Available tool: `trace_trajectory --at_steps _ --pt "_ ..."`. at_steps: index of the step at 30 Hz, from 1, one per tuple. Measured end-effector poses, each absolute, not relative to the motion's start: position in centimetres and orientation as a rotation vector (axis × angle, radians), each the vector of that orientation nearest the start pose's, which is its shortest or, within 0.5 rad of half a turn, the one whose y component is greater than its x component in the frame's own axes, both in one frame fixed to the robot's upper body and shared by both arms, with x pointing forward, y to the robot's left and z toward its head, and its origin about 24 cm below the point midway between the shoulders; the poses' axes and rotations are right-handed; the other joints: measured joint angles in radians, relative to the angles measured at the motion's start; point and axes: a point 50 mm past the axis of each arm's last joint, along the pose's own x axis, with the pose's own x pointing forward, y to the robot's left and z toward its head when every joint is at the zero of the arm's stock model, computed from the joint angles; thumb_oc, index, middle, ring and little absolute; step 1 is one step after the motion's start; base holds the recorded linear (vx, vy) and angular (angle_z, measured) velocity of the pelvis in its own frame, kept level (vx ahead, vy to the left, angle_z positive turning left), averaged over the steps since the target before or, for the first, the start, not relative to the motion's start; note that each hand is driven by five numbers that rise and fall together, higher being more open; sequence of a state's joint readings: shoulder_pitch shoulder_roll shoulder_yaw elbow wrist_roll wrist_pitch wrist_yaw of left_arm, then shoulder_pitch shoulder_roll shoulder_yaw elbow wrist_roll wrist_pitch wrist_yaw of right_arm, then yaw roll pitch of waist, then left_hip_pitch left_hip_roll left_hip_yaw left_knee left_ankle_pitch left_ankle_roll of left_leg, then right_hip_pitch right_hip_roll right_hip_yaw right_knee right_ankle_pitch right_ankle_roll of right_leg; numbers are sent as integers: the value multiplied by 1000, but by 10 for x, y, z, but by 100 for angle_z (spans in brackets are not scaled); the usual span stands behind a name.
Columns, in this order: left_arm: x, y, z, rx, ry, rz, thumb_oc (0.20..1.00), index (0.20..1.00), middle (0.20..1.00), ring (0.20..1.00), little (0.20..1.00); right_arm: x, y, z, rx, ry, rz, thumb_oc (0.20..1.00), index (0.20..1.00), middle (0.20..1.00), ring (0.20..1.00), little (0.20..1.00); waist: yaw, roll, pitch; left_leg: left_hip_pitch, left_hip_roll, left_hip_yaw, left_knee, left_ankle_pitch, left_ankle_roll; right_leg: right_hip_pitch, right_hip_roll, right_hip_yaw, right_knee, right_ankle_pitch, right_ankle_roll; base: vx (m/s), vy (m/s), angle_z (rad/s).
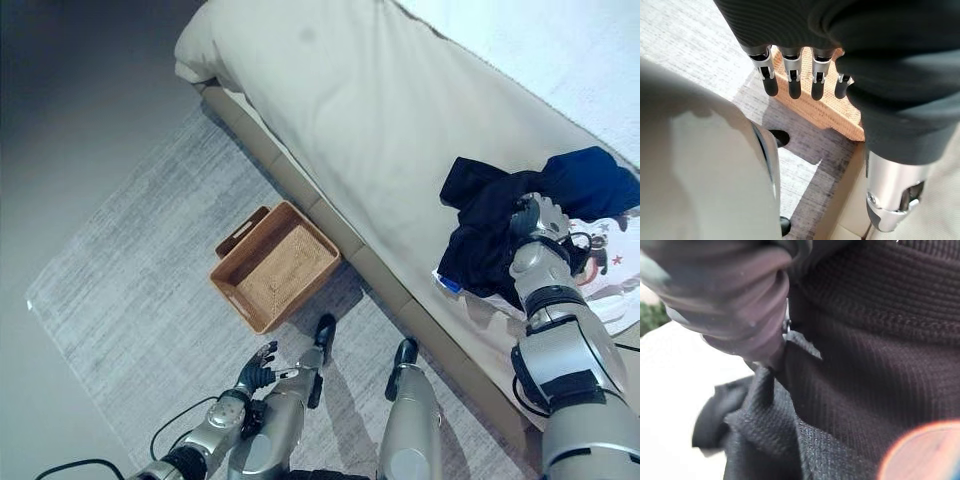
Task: Pick up clothes into the bucket
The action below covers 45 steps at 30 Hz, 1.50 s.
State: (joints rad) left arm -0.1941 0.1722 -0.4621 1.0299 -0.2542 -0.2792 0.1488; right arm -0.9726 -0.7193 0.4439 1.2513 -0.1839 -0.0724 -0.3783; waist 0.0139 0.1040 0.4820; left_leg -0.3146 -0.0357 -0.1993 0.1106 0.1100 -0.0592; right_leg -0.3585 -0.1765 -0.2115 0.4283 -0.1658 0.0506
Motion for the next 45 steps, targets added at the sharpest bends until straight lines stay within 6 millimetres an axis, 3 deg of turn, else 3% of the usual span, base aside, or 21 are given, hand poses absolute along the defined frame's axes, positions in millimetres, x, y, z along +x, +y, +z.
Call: trace_trajectory --at_steps 5,8,11,16,19,22,27,33,34,39,42,45 --pt "206 176 -113 233 638 -20 1000 1000 1000 1000 1000 382 -313 184 -1066 -33 -518 200 200 200 200 200 -1 -78 -37 47 29 64 -22 -5 -4 30 34 63 -65 38 6 15 10 -40" --pt "204 187 -114 228 649 23 1000 1000 1000 1000 1000 383 -304 207 -1058 -146 -512 200 200 200 200 200 -22 -101 -57 84 44 98 -35 -14 -2 62 58 95 -111 64 9 77 33 -36" --pt "193 195 -118 207 675 68 1000 1000 1000 1000 1000 381 -284 240 -1032 -344 -492 200 200 200 200 200 -22 -107 -82 137 54 148 -56 -23 2 108 73 134 -171 91 24 84 14 -56" --pt "197 196 -107 189 601 59 1000 1000 1000 1000 1000 360 -311 267 -1070 -422 -597 200 200 200 200 200 -47 -115 -177 228 61 176 -103 -30 8 207 82 150 -254 121 28 76 6 -14" --pt "196 195 -103 179 568 49 1000 1000 1000 1000 1000 351 -311 285 -1063 -509 -628 200 200 200 200 200 -52 -117 -201 274 63 194 -118 -33 10 250 85 161 -278 126 31 51 -8 -16" --pt "209 189 -88 162 482 22 1000 1000 1000 1000 1000 341 -309 305 -1091 -602 -655 200 200 200 200 200 -75 -112 -244 295 69 203 -135 -34 11 274 89 168 -317 139 36 67 -12 -12" --pt "240 174 -39 142 239 -88 1000 1000 1000 1000 1000 337 -306 313 -1093 -643 -661 200 200 200 200 200 -83 -100 -302 345 78 227 -161 -43 11 335 101 181 -379 157 42 71 7 -13" --pt "282 161 21 126 15 -160 1000 1000 1000 1000 1000 337 -280 320 -1093 -725 -578 200 200 200 200 200 -111 -66 -343 403 82 240 -187 -44 13 403 105 188 -443 180 40 49 -1 -4" --pt "298 151 52 126 -102 -196 1000 1000 1000 1000 1000 338 -268 319 -1088 -745 -516 200 200 200 200 200 -111 -64 -347 409 83 243 -185 -44 13 418 108 188 -458 193 39 -11 -8 -4" --pt "324 105 123 134 -353 -349 1000 1000 1000 1000 1000 339 -242 311 -1079 -770 -374 200 200 200 200 200 -134 -62 -361 429 81 246 -194 -46 10 448 107 188 -491 198 42 8 -2 0" --pt "328 77 142 117 -408 -439 1000 1000 1000 1000 1000 342 -228 303 -1089 -760 -272 200 200 200 200 200 -140 -64 -369 431 79 246 -193 -46 11 452 105 187 -492 203 40 0 0 0" --pt "325 60 143 105 -409 -486 1000 1000 1000 1000 1000 339 -215 301 -1071 -784 -195 200 200 200 200 200 -144 -63 -369 435 79 246 -194 -46 11 456 105 188 -495 203 40 0 0 0"
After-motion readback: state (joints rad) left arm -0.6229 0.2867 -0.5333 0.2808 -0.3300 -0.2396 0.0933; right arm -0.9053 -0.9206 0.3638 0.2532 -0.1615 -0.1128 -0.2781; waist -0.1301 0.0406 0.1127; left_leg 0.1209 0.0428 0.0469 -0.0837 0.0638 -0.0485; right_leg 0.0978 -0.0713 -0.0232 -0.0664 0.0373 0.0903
